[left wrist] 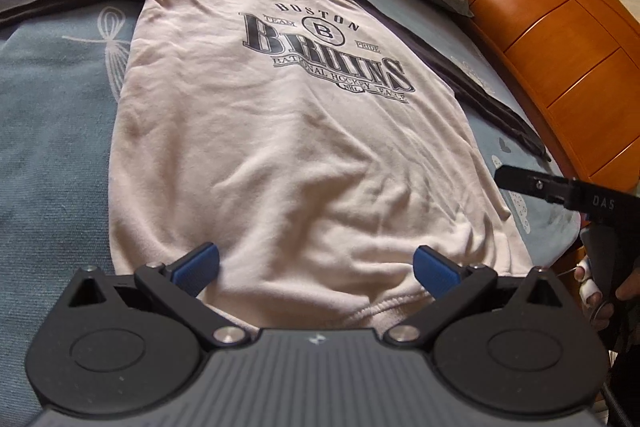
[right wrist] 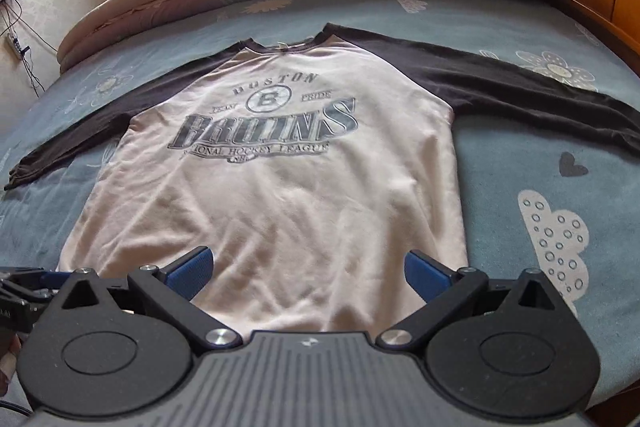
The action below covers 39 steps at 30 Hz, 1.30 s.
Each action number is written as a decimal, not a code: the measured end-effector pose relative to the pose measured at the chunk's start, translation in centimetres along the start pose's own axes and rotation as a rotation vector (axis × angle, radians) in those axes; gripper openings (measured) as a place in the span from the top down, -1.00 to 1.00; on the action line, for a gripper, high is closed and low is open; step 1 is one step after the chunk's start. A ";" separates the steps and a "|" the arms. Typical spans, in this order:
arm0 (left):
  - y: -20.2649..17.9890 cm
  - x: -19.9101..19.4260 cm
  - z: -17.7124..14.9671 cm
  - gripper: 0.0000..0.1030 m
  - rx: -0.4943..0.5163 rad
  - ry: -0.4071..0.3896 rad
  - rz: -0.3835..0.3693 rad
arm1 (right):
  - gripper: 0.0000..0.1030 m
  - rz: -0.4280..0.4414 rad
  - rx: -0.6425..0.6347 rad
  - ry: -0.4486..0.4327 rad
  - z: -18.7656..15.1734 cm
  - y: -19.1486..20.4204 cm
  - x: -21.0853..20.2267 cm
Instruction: Fold clothes
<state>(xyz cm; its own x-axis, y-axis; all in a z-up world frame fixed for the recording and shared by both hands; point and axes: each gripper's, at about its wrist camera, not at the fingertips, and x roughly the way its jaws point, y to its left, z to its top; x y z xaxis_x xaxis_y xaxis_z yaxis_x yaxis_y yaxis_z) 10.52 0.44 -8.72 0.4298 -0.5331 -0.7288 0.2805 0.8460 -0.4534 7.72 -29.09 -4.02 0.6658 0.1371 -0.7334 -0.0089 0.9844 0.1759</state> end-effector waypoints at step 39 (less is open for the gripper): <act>-9.2 6.6 7.3 -0.99 0.118 -0.007 0.093 | -1.00 -0.439 0.136 0.106 11.8 -30.0 10.3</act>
<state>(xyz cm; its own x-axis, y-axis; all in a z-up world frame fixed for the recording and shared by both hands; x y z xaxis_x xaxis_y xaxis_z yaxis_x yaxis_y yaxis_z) 17.05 -10.93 -5.66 0.4644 -0.4532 -0.7609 0.3378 0.8849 -0.3208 23.70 -58.49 -9.10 0.5049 -0.2710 -0.8195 0.3589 0.9294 -0.0863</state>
